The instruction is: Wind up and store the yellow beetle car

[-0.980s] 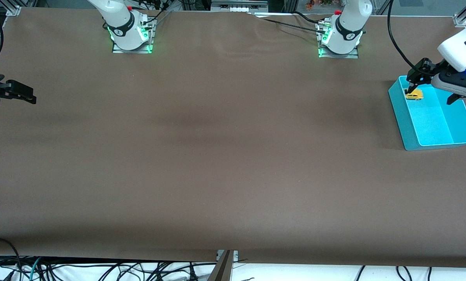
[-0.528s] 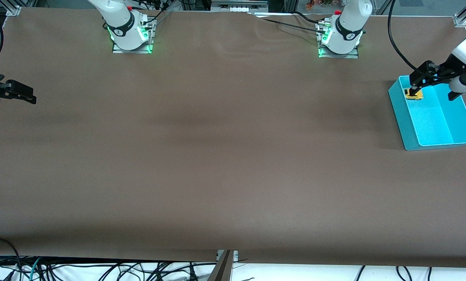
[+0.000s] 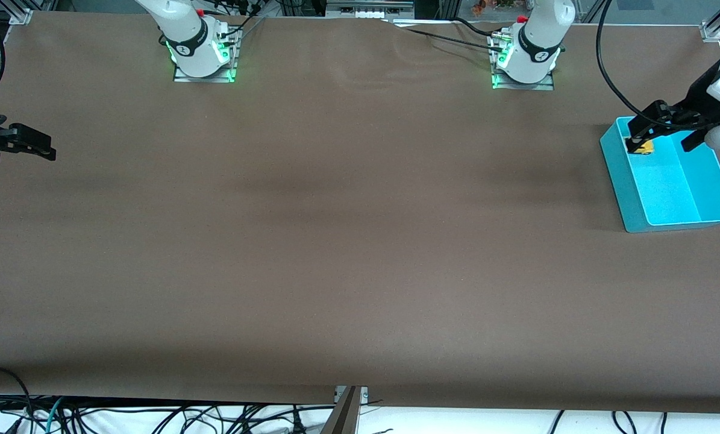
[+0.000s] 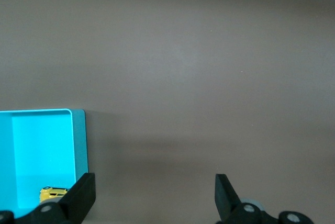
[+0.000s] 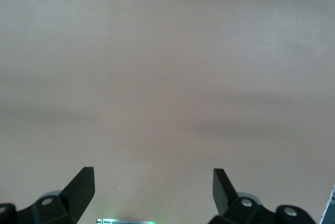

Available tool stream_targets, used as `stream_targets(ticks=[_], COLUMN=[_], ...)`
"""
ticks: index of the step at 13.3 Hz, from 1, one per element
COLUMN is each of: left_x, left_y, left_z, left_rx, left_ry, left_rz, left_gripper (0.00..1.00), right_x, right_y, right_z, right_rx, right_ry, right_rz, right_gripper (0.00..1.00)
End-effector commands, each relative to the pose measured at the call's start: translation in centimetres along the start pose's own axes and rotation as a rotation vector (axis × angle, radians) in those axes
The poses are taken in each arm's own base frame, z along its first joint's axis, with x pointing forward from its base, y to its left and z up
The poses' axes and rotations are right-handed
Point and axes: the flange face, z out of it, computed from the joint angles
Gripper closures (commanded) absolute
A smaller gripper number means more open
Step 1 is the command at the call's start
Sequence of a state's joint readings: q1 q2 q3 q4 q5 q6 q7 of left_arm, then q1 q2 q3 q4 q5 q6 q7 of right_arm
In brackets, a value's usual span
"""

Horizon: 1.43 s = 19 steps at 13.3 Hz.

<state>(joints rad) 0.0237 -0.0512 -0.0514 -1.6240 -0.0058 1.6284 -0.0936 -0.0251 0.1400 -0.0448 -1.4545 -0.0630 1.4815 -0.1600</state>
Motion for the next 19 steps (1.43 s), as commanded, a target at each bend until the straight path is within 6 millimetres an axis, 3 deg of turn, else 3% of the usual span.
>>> stream_targets(ticks=[1,13,16,19], left_x=[0.1,0.6,0.5,0.3], left_y=[-0.5,-1.1,-1.5,-1.4], left_z=[0.2,0.3,1.0,1.0], left_rx=[-0.021,0.005,-0.026,-0.028], left_ry=[-0.016,0.012,-0.007,-0.020], left_rz=[-0.009,-0.007,0.146,0.144], left_gripper=[0.00,0.00,0.00,0.00], right_x=[-0.3,-0.3,-0.3,-0.3], right_y=[0.1,0.1,0.1,0.1], right_z=[-0.2,-0.2,-0.2,-0.2], right_rx=[0.012,0.012,0.012,0.011], right_ry=[-0.004,-0.004,-0.004,-0.002], right_rz=[0.005,0.005,0.005,0.007], right_gripper=[0.00,0.00,0.00,0.00])
